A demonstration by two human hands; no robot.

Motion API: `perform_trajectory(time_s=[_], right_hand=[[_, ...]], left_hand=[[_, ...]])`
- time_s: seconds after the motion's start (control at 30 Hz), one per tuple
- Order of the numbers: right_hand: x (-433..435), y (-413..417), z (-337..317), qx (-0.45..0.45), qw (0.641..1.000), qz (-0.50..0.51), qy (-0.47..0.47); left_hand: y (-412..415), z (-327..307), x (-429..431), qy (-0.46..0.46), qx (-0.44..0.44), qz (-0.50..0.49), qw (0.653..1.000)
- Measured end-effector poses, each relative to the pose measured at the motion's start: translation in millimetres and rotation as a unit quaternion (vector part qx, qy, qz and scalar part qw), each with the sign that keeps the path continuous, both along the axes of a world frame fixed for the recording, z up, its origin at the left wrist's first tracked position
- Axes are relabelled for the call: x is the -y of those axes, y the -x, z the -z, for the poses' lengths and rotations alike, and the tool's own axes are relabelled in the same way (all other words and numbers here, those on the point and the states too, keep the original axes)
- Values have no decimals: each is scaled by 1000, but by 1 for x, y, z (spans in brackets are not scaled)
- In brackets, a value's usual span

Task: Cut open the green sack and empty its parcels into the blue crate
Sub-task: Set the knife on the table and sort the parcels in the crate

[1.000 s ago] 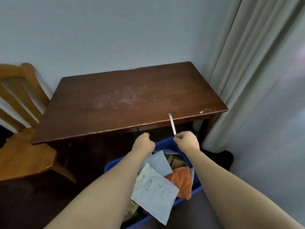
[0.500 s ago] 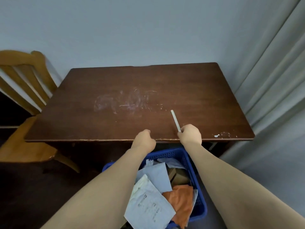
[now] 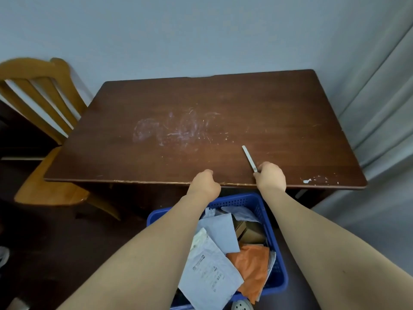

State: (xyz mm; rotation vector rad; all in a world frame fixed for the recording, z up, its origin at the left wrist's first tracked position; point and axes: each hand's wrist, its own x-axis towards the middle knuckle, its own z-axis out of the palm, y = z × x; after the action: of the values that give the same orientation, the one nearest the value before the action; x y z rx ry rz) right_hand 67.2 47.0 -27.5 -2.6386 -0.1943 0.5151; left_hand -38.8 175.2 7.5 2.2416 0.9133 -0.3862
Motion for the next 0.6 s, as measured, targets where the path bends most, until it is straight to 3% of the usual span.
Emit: perform_trajectory(time_s=[0.17, 0.27, 0.6], right_hand=[[1, 31, -2, 69, 994, 42, -72], [-2, 70, 16, 76, 993, 6, -89], [-36, 179, 181, -169, 981, -90, -1]], left_hand=[[20, 10, -11, 8, 9, -28, 1000], [47, 31, -20, 14, -7, -53, 998], [167, 184, -46, 81, -139, -91, 983]])
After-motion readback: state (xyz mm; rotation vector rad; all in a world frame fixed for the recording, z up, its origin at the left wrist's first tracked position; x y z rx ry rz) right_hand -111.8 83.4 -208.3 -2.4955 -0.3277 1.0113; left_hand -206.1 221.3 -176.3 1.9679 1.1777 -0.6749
